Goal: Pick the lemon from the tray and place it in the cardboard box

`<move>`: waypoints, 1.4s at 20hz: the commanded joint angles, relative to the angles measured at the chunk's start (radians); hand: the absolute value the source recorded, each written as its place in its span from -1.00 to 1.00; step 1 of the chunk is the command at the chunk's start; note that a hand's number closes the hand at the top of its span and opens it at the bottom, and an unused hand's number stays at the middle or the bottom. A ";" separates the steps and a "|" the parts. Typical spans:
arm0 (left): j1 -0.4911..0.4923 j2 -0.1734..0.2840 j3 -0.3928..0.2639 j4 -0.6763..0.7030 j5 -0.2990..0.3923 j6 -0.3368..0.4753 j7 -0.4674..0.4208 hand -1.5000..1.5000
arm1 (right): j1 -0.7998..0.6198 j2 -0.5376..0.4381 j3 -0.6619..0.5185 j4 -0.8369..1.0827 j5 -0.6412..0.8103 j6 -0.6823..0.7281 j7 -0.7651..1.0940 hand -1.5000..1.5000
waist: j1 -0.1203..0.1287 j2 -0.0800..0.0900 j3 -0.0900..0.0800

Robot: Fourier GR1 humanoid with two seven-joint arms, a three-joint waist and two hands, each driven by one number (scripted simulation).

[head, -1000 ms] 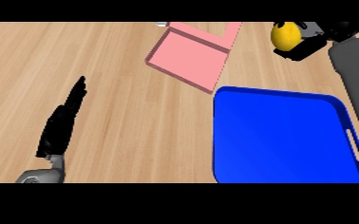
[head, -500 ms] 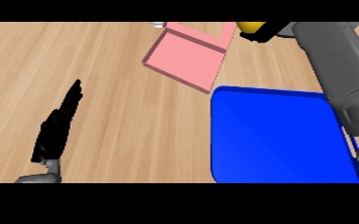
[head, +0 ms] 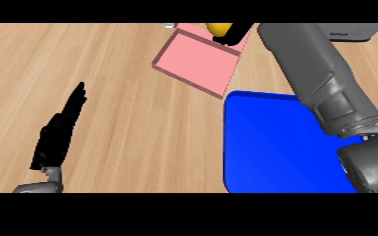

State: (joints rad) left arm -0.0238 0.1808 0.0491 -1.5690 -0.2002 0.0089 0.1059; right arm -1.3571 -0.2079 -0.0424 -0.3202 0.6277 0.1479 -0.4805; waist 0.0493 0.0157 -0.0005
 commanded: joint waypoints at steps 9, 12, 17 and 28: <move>-0.034 -0.041 -0.037 0.053 -0.040 0.025 -0.035 0.00 | -0.046 0.169 0.016 0.170 0.061 -0.135 0.154 1.00 | 0.018 0.012 -0.001; -0.020 -0.060 -0.053 0.022 -0.058 0.048 -0.013 0.00 | -0.022 0.165 0.003 0.194 0.052 -0.129 0.137 -1.00 | 0.023 0.012 0.000; -0.037 -0.045 -0.040 0.044 -0.051 0.035 -0.039 0.00 | -0.041 0.195 -0.037 0.203 0.020 -0.169 0.160 -1.00 | 0.045 0.024 0.000; -0.036 -0.043 -0.042 0.008 -0.040 0.021 -0.009 0.00 | 0.006 0.101 -0.346 0.147 -0.279 -0.173 0.067 -1.00 | 0.045 0.024 0.002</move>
State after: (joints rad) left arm -0.0683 0.1417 0.0143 -1.5442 -0.2366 0.0284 0.0928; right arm -1.3645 -0.0752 -0.2964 -0.1635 0.4376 -0.0380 -0.3912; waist 0.0903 0.0397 0.0009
